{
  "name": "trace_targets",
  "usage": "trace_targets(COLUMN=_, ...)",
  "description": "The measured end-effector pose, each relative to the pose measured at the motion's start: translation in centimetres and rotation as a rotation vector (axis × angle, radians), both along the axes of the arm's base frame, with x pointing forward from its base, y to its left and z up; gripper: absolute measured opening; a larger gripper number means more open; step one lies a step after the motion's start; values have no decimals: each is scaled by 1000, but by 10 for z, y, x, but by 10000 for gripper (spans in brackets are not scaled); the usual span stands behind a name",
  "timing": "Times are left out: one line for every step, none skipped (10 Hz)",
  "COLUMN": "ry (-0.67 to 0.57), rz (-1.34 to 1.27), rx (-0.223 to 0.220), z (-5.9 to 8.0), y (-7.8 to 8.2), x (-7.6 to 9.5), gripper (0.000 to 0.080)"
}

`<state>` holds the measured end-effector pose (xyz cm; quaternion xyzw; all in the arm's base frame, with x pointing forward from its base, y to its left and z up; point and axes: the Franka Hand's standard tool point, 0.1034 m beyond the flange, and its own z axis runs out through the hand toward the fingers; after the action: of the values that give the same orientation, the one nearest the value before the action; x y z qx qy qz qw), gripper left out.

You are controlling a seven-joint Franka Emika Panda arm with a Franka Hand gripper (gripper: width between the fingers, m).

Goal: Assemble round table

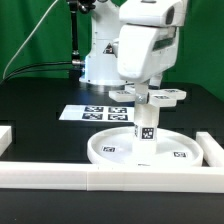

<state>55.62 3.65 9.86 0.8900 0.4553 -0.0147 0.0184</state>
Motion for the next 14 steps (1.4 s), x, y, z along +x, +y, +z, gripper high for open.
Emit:
trace_targets(ry=-6, rz=-141, rx=-1, z=0, y=2, x=0, gripper=448)
trace_targets(ry=-17, rz=-230, rx=0, z=0, y=4, x=0, gripper=448)
trace_targets(ry=-30, rz=-280, rx=3, z=0, y=4, x=1, gripper=448)
trace_targets(ry=-33, rz=-344, rx=3, z=0, y=4, x=1, gripper=448)
trace_targets(ry=-35, rz=-401, rx=3, z=0, y=4, x=1, gripper=448)
trace_targets(ry=-39, rz=-483, rx=3, z=0, y=4, x=1, gripper=448)
trace_targets(ry=-42, rz=-554, rx=3, z=0, y=4, x=1, gripper=448)
trace_targets(ry=-43, rz=-600, rx=3, z=0, y=4, x=1, gripper=448)
trace_targets(ry=-44, rz=-728, rx=10, z=0, y=5, x=0, gripper=448)
trace_targets(ry=-30, rz=-934, rx=36, z=-1, y=5, x=-5, gripper=448)
trace_targets(ry=-22, rz=-1011, rx=44, z=-1, y=5, x=-7, gripper=448)
trace_targets(ry=-12, rz=-1149, rx=61, z=-2, y=4, x=-7, gripper=448)
trace_targets(ry=-11, rz=-1264, rx=76, z=-2, y=4, x=-6, gripper=448)
trace_targets(ry=-22, rz=-1334, rx=93, z=-2, y=3, x=-5, gripper=448)
